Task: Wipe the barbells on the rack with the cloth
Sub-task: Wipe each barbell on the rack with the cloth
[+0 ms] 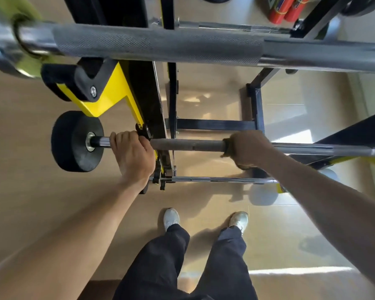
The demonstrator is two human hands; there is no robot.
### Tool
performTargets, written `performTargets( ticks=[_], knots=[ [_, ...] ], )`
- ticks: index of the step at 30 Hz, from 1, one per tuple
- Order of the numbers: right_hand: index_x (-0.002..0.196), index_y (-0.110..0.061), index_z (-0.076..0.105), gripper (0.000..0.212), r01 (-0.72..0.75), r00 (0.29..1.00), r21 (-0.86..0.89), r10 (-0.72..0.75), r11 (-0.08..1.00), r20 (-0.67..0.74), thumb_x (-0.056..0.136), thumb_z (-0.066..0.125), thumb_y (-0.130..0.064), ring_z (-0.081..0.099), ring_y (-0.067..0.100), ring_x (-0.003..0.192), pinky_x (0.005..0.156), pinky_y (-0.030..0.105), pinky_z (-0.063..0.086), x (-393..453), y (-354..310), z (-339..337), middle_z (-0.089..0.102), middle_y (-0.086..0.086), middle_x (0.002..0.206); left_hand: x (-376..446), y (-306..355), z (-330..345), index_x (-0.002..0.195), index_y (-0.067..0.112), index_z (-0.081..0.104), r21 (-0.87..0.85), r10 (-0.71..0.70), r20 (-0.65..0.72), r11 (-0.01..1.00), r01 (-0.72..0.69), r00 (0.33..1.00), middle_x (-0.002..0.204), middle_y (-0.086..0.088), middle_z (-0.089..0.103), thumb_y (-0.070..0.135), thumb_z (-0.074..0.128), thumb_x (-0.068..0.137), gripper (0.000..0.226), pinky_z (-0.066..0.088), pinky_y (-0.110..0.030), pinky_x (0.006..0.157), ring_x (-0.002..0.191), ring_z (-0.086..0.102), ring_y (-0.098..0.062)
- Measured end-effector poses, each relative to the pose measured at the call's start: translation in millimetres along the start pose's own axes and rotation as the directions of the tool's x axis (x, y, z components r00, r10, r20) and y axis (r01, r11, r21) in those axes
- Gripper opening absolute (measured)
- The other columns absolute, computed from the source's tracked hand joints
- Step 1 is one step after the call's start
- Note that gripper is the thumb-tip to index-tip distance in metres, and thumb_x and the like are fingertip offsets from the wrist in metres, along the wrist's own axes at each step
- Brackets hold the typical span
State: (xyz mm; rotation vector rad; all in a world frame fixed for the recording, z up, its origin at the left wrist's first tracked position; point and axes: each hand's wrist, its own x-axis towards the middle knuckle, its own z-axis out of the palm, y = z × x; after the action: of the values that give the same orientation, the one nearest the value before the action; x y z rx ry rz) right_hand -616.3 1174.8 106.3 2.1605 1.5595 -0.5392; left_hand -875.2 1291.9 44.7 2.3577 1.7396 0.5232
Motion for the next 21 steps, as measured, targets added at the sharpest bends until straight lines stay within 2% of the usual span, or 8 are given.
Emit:
performTargets(
  ticks=[2,5,7,10,12,15,17,21],
  knots=[
    [0.089,-0.021,0.053,0.015,0.046,0.999,0.056,-0.045,0.997,-0.020,0.089,0.063,-0.032,0.049,0.008,0.058,0.055,0.027,0.042,10.3,-33.0,-5.2,0.053,-0.005,0.069,-1.0,-0.3,0.8,0.075,0.003,0.058,0.002,0.014,-0.025,1.000,-0.014,1.000,0.076,-0.016,0.060,0.017,0.036,0.096,0.034,0.030,-0.047,0.108,0.084,0.053,-0.035],
    [0.095,-0.020,0.058,0.012,0.108,0.993,0.192,-0.095,0.975,-0.077,0.090,0.066,-0.027,0.057,0.012,0.068,0.064,0.030,0.052,22.6,-95.4,-17.5,0.055,-0.004,0.073,-0.7,-0.5,1.7,0.076,0.003,0.059,0.020,0.033,-0.045,0.999,-0.033,0.998,0.076,-0.015,0.061,0.017,0.037,0.096,0.033,0.032,-0.047,0.107,0.084,0.054,-0.035],
    [0.096,-0.020,0.062,0.010,0.146,0.984,0.212,-0.120,0.966,-0.132,0.089,0.067,-0.024,0.059,0.015,0.072,0.070,0.031,0.054,25.3,-133.1,-25.5,0.053,-0.004,0.071,-1.2,-1.6,1.4,0.076,0.003,0.059,0.031,0.037,-0.049,0.999,-0.036,0.998,0.076,-0.015,0.060,0.017,0.037,0.096,0.033,0.033,-0.047,0.105,0.082,0.053,-0.034],
    [0.097,-0.020,0.063,0.013,0.189,0.949,0.189,-0.129,0.964,-0.289,0.088,0.068,-0.027,0.052,0.015,0.067,0.063,0.030,0.044,28.9,-155.8,-20.5,0.050,-0.005,0.069,-1.6,-3.9,1.0,0.076,0.005,0.058,0.027,0.061,-0.050,0.998,-0.060,0.997,0.076,-0.014,0.060,0.016,0.036,0.097,0.032,0.034,-0.046,0.101,0.081,0.051,-0.033],
    [0.108,-0.020,0.059,0.023,0.219,0.933,0.182,-0.151,0.959,-0.326,0.088,0.067,-0.029,0.049,0.016,0.067,0.062,0.031,0.041,27.3,-149.1,-13.8,0.055,-0.004,0.078,-0.5,-5.6,-1.6,0.075,0.006,0.057,0.014,0.067,-0.037,0.998,-0.067,0.997,0.076,-0.014,0.059,0.017,0.035,0.096,0.032,0.036,-0.048,0.098,0.080,0.049,-0.032],
    [0.118,-0.022,0.050,0.035,0.181,0.956,0.214,-0.121,0.960,-0.269,0.088,0.067,-0.029,0.054,0.017,0.072,0.064,0.031,0.045,19.4,-114.0,-2.3,0.058,-0.003,0.086,-1.1,-6.8,-2.4,0.075,0.007,0.056,0.011,0.085,-0.034,0.996,-0.085,0.996,0.077,-0.013,0.059,0.018,0.033,0.097,0.033,0.037,-0.048,0.094,0.080,0.048,-0.032],
    [0.115,-0.023,0.051,0.030,0.092,0.970,0.204,-0.041,0.975,-0.240,0.089,0.065,-0.029,0.058,0.018,0.073,0.066,0.032,0.049,10.0,-76.2,5.5,0.061,-0.001,0.088,0.0,-7.8,-1.9,0.075,0.006,0.057,0.005,0.076,-0.041,0.997,-0.076,0.996,0.076,-0.013,0.059,0.017,0.035,0.098,0.034,0.038,-0.048,0.094,0.080,0.049,-0.032],
    [0.101,-0.024,0.054,0.018,-0.037,0.975,0.122,0.063,0.992,-0.211,0.090,0.063,-0.034,0.054,0.015,0.067,0.062,0.031,0.040,-3.2,-40.0,8.2,0.060,-0.004,0.081,-1.5,-5.1,-1.0,0.074,0.006,0.059,-0.001,0.043,-0.078,0.999,-0.043,0.996,0.073,-0.012,0.059,0.013,0.039,0.097,0.031,0.038,-0.045,0.093,0.078,0.048,-0.031]
  ],
)
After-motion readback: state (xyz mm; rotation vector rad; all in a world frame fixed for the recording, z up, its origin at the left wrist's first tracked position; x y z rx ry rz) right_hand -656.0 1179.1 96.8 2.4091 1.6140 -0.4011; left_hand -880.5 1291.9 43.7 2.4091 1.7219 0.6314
